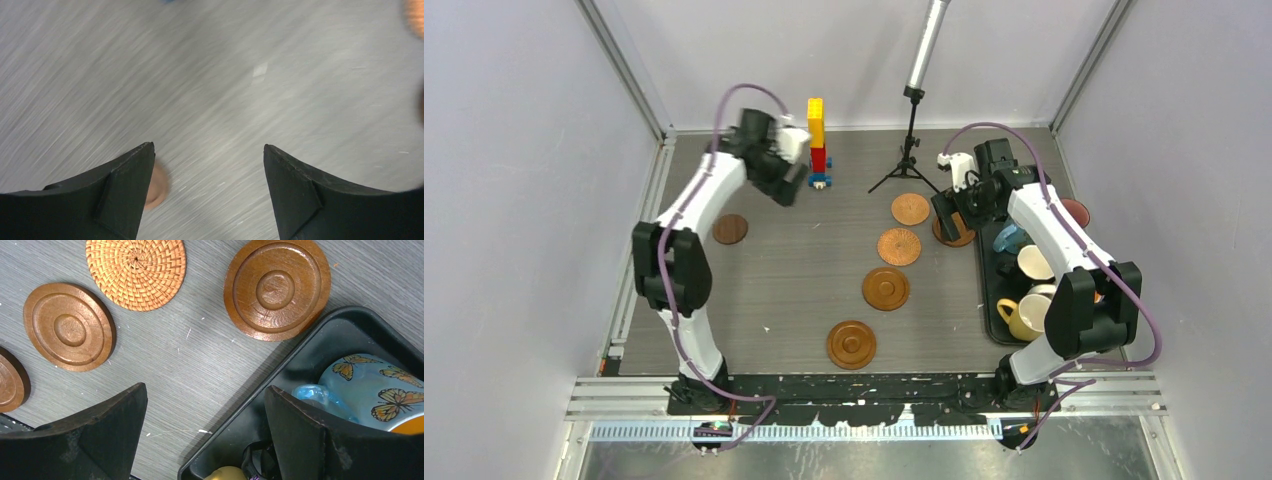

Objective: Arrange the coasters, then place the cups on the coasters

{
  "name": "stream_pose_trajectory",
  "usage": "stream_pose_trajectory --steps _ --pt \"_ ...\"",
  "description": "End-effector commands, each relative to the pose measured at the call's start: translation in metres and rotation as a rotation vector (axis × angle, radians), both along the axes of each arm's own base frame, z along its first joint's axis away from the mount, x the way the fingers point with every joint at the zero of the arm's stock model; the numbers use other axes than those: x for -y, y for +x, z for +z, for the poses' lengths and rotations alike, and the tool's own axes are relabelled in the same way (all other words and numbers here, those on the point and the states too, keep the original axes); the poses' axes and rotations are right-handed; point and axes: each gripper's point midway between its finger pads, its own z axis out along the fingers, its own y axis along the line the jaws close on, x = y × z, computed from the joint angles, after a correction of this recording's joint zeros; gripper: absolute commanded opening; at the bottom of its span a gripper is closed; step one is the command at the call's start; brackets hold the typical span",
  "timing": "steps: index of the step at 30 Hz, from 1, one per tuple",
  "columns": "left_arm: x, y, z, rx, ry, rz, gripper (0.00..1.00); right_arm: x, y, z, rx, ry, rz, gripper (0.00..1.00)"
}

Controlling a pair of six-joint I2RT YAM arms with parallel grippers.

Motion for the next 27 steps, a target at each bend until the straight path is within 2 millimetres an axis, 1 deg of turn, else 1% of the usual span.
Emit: stream_pose_trajectory --steps 1,4,8,11,14,18,19,22,23,25,27 --pt "0.113 -0.043 -0.01 -0.055 -0.104 -0.189 0.81 -0.001 0.006 0.016 0.05 0.025 -0.015 0.91" --pt "0.166 -0.064 -0.025 -0.074 -0.101 -0.277 0.8 0.002 0.004 0.017 0.053 0.031 -0.04 0.91" --pt "0.223 -0.075 -0.043 -0.058 -0.096 -0.343 0.78 0.01 0.002 0.019 0.06 0.037 -0.07 0.91" --pt "0.252 -0.075 -0.055 -0.049 -0.095 -0.358 0.75 0.016 -0.001 0.019 0.063 0.033 -0.088 0.91" --pt "0.274 -0.066 -0.063 -0.043 -0.113 -0.324 0.72 0.022 -0.003 0.019 0.061 0.033 -0.102 0.91" --pt "0.294 -0.058 -0.076 -0.04 -0.115 -0.301 0.7 0.026 -0.006 0.017 0.061 0.025 -0.101 0.91" --pt "0.298 -0.057 -0.082 -0.046 -0.113 -0.297 0.7 0.026 -0.006 0.017 0.064 0.024 -0.099 0.91" --pt "0.304 -0.055 -0.094 -0.056 -0.104 -0.278 0.7 0.026 -0.006 0.015 0.068 0.024 -0.095 0.91" --pt "0.303 -0.055 -0.098 -0.062 -0.092 -0.274 0.69 0.026 -0.007 0.014 0.066 0.024 -0.092 0.91" --pt "0.296 -0.056 -0.106 -0.075 -0.045 -0.282 0.65 0.025 -0.007 0.013 0.062 0.029 -0.086 0.91" --pt "0.281 -0.058 -0.114 -0.089 0.015 -0.297 0.62 0.024 -0.006 0.012 0.058 0.032 -0.081 0.9"
